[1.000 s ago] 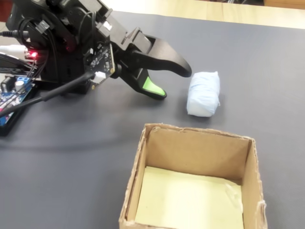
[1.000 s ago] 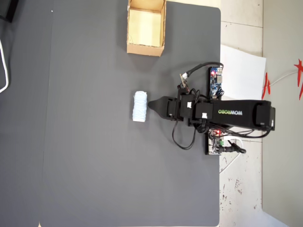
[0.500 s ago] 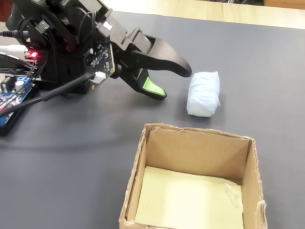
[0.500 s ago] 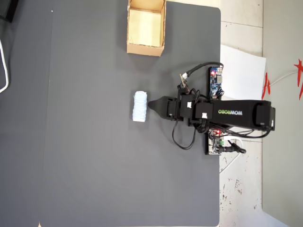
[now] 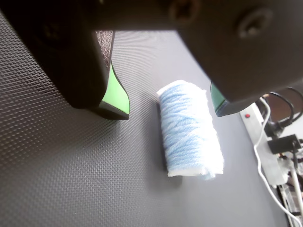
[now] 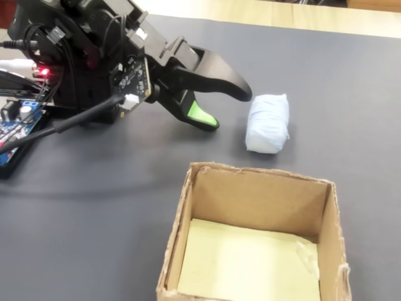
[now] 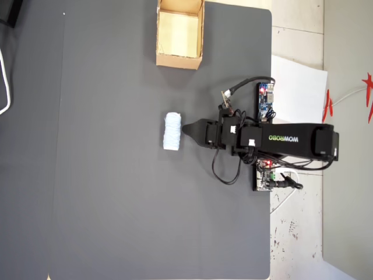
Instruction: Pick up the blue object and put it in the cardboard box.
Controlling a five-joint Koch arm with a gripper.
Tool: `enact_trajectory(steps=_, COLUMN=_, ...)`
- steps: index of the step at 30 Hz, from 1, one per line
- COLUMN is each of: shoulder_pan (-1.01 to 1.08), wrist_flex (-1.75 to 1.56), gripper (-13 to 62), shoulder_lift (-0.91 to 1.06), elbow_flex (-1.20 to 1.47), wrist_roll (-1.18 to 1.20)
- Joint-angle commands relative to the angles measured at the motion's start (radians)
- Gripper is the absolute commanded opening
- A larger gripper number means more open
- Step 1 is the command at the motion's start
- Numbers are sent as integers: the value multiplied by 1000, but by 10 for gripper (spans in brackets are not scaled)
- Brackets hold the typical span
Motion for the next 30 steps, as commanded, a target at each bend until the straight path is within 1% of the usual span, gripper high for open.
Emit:
enact_trajectory(steps=1, shoulder_pan=-3, wrist_flex=103, gripper=340, shoulder_lift=84, elbow_flex=34, wrist_roll=28)
enact_trajectory(steps=11, shoulder_pan=-6, wrist_flex=103, gripper=339, shoulder_lift=84, elbow_flex=34, wrist_roll=103)
enact_trajectory(steps=20, shoulder_pan=-25, wrist_flex=110, gripper=338, shoulder_lift=75, elbow_flex=11, wrist_roll=236)
enact_trajectory(steps=25, shoulder_pan=-28, wrist_flex=262, gripper=338, shoulder_lift=52, elbow_flex=-118, wrist_roll=238)
enact_trajectory(steps=30, shoulder_pan=-31, wrist_flex=443, gripper=338, shoulder_lift=-44, elbow_flex=-324, wrist_roll=209)
